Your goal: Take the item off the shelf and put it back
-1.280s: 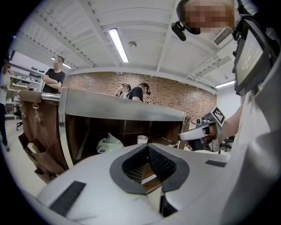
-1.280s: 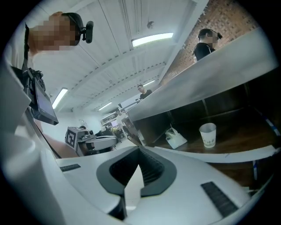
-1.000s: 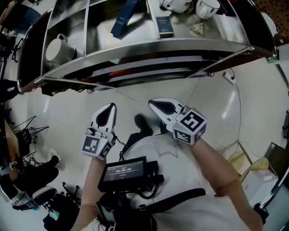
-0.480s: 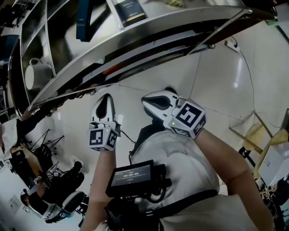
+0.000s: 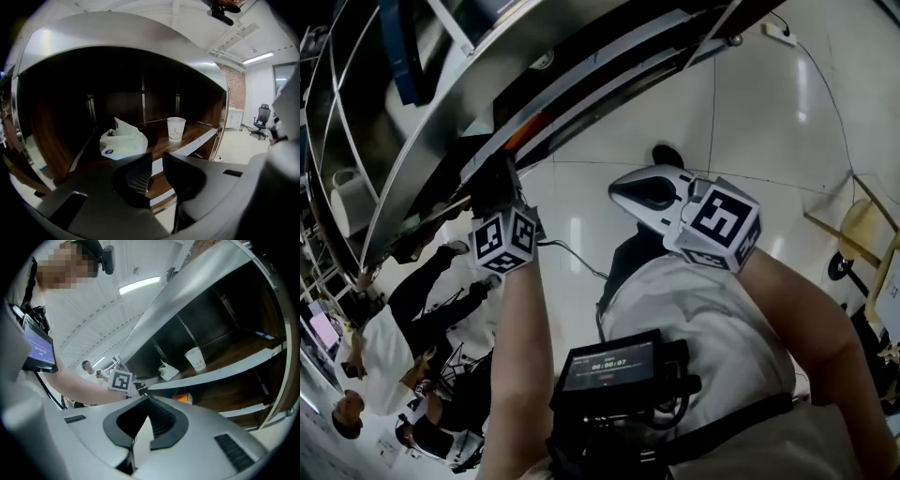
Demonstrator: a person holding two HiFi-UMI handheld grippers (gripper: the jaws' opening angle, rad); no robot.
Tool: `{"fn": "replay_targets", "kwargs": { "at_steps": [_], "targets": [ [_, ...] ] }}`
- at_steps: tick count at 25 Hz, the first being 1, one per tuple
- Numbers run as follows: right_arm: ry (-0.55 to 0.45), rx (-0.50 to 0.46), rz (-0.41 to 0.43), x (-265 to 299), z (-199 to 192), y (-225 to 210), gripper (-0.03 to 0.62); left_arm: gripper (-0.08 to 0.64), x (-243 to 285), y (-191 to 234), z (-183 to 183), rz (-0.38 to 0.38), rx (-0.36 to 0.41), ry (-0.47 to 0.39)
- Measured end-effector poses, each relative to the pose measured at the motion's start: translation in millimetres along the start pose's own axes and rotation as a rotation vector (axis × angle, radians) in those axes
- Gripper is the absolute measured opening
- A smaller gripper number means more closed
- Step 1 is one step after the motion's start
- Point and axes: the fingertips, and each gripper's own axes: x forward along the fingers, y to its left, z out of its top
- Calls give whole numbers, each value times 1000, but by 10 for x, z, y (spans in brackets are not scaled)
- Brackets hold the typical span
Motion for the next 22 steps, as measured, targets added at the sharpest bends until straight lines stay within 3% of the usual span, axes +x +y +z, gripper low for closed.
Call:
{"fn": "replay_targets", "kwargs": {
  "at_steps": [8, 16, 19, 22],
  "targets": [
    [-35, 58, -75, -213, -63, -214, 6, 160, 537, 265, 65, 60, 9, 40],
    [-49, 89, -113, -315, -111, -320, 6, 160, 919, 427, 108, 102, -1, 79],
    [-49, 97, -118, -327, -119, -332, 6, 75, 953, 493, 101, 128, -5, 95],
    [-52, 100, -118, -335, -99, -350, 6, 40, 913, 517, 116, 134, 9, 96]
  ]
}}
